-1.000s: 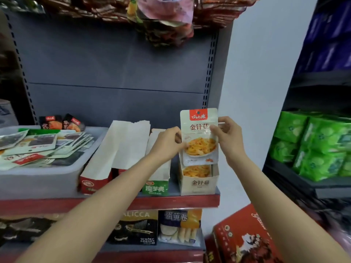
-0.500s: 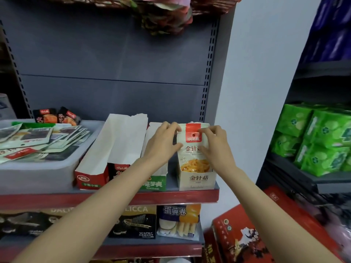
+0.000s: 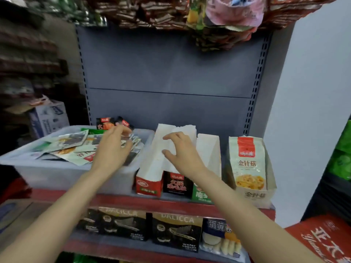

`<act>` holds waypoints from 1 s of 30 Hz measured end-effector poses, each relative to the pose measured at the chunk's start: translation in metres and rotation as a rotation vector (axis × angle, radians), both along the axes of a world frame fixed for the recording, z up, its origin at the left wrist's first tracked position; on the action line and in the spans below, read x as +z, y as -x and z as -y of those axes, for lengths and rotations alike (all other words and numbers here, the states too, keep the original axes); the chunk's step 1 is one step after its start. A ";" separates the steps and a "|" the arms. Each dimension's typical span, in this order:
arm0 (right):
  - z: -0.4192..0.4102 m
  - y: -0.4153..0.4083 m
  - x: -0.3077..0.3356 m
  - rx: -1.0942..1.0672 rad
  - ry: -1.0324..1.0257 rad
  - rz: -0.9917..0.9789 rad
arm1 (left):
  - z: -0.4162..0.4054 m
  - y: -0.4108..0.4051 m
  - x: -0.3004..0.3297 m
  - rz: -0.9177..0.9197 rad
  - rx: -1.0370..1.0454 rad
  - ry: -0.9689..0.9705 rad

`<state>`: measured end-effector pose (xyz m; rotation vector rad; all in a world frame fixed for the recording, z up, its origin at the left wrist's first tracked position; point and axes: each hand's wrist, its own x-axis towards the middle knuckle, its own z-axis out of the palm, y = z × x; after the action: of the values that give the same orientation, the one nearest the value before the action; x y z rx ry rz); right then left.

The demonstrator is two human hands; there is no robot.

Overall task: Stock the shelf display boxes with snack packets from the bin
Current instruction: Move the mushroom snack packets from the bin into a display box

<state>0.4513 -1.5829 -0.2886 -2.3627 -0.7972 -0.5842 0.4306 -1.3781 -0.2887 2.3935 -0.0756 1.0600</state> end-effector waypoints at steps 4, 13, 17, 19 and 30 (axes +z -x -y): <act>-0.071 -0.008 0.001 0.092 0.034 -0.081 | -0.092 0.010 0.002 -0.127 0.162 0.024; -0.179 -0.026 0.008 0.217 0.269 -0.275 | -0.173 0.012 -0.001 -0.557 0.094 0.091; -0.193 -0.029 0.010 0.170 0.426 -0.313 | -0.176 0.006 -0.006 -0.470 0.158 -0.027; -0.197 -0.030 0.010 0.127 0.439 -0.298 | -0.176 0.008 -0.007 -0.432 0.162 -0.068; -0.197 -0.033 0.009 0.246 0.020 -0.201 | -0.139 0.029 0.011 -0.125 0.054 -0.092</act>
<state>0.4848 -1.3859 -0.2793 -2.2520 -0.9839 -0.2331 0.4017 -1.2396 -0.2774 2.5521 -0.0162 0.9471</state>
